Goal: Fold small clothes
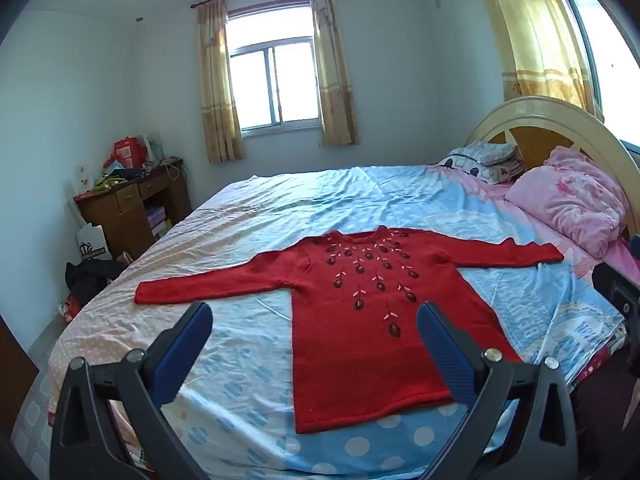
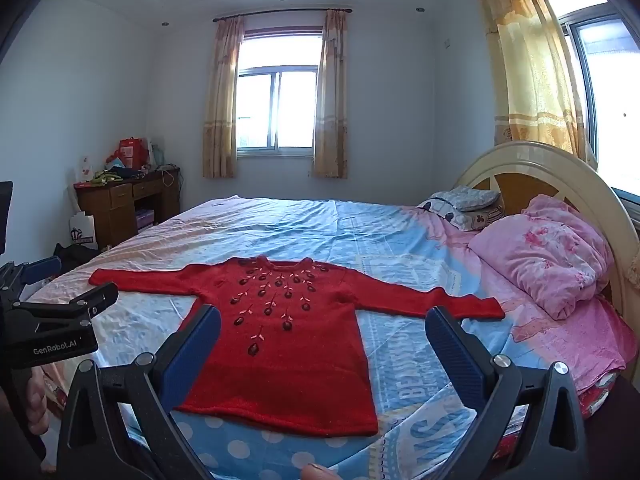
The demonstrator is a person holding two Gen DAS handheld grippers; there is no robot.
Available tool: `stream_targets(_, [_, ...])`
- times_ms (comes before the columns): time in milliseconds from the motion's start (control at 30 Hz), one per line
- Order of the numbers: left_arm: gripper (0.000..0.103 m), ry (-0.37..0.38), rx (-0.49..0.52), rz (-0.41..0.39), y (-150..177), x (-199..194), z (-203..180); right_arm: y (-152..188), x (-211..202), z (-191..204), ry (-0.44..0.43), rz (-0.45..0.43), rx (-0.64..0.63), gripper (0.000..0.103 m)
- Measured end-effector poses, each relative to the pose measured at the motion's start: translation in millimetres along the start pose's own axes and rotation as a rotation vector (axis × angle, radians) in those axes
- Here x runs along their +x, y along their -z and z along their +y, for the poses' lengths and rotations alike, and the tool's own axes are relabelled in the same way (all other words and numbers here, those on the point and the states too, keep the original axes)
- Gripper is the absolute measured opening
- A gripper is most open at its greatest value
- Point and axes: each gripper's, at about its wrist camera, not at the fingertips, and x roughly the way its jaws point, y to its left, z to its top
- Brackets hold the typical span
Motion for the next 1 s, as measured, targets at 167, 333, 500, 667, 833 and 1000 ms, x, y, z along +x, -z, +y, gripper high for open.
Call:
stream_targets(167, [0.103, -0.02, 0.023, -0.009, 2, 2, -2, -1, 0, -2, 0.006, 0.003, 0.001, 0.102])
stream_targets(333, [0.103, -0.022, 0.024, -0.005, 1, 1, -1, 5, 3, 2, 0.003, 0.01, 0.001, 0.102])
stream_targets(500, [0.103, -0.021, 0.016, 0.001, 1, 4, 3, 6, 4, 1, 0.004, 0.012, 0.006, 0.102])
stream_targets(667, [0.103, -0.021, 0.014, 0.001, 2, 4, 3, 13, 7, -2, 0.003, 0.016, 0.009, 0.102])
stream_targets(833, [0.103, -0.024, 0.012, -0.001, 3, 5, 4, 12, 8, -4, 0.003, 0.02, 0.016, 0.102])
stream_targets(1000, [0.103, -0.025, 0.007, 0.001, 3, 6, 7, 13, 10, -4, 0.004, 0.03, 0.015, 0.102])
